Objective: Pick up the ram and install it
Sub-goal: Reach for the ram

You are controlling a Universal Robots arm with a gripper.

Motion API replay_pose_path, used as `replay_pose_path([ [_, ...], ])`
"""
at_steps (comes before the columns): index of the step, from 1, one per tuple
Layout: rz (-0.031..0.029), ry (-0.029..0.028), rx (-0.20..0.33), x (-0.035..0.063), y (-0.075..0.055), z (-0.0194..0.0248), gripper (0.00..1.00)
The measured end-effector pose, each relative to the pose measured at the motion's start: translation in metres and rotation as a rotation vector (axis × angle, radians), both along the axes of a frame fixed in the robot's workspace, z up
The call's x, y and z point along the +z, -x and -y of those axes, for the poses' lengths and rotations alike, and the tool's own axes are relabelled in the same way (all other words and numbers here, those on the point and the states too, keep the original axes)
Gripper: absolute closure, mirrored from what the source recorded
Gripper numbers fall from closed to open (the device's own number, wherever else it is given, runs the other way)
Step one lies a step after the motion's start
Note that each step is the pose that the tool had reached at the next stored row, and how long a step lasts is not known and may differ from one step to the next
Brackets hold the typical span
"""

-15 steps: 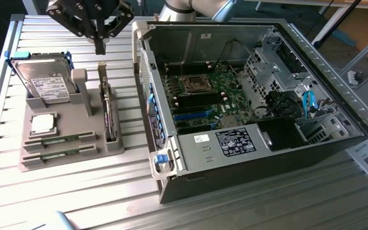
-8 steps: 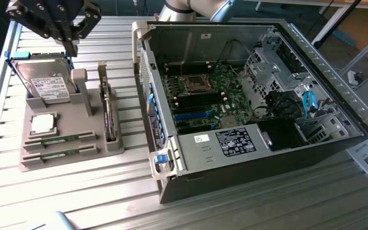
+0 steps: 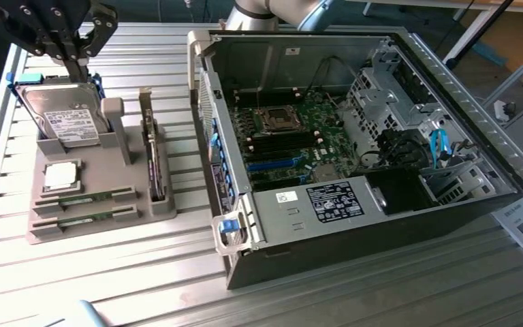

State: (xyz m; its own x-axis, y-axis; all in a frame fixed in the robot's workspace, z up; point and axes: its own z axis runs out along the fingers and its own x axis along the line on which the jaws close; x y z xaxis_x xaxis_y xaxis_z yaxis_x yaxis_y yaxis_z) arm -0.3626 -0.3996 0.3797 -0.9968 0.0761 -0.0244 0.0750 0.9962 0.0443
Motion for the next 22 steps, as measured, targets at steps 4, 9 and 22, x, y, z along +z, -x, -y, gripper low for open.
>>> replay_pose_path([
  [4,0.0001,0.0001,0.0,-0.0001,0.0,0.0097,0.9],
  [9,-0.0001,0.0017,0.0,0.0,0.0,0.0323,0.9],
  [22,0.0001,0.033,0.0,-0.0003,0.0,0.0876,0.9],
])
